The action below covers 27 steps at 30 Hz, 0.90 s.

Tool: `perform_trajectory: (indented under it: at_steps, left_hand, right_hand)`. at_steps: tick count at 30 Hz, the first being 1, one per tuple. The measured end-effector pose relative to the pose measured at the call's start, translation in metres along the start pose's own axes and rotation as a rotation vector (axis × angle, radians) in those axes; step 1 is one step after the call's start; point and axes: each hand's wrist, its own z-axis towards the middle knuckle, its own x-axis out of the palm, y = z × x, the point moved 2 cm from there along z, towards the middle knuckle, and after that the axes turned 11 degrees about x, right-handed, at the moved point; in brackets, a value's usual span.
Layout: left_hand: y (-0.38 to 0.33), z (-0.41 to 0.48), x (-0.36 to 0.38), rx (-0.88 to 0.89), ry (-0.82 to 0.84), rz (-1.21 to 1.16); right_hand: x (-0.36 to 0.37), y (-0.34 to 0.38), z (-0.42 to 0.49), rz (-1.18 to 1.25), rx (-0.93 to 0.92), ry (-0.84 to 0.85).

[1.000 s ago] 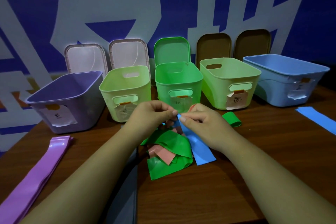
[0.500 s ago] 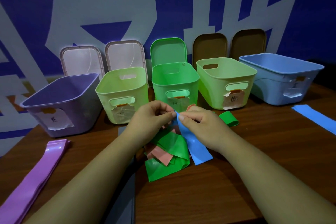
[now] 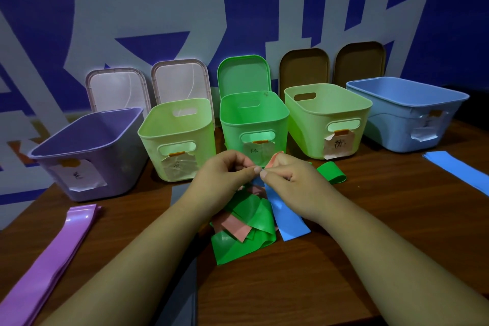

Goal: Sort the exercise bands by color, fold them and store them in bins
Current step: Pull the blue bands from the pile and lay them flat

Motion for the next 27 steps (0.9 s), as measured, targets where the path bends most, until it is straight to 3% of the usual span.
perform_trajectory:
  at_steps: [18,27]
  left_hand:
    - [0.0006,-0.0014,0.0022,0.001,-0.053,-0.027]
    - [0.0042,0.0018,0.0015,-0.026,-0.071,-0.047]
  right_hand:
    - [-0.0033,0.0024,-0.0035,-0.032,-0.054,0.005]
    - [-0.0043,0.0005,-0.0034,0.033,0.037,0.035]
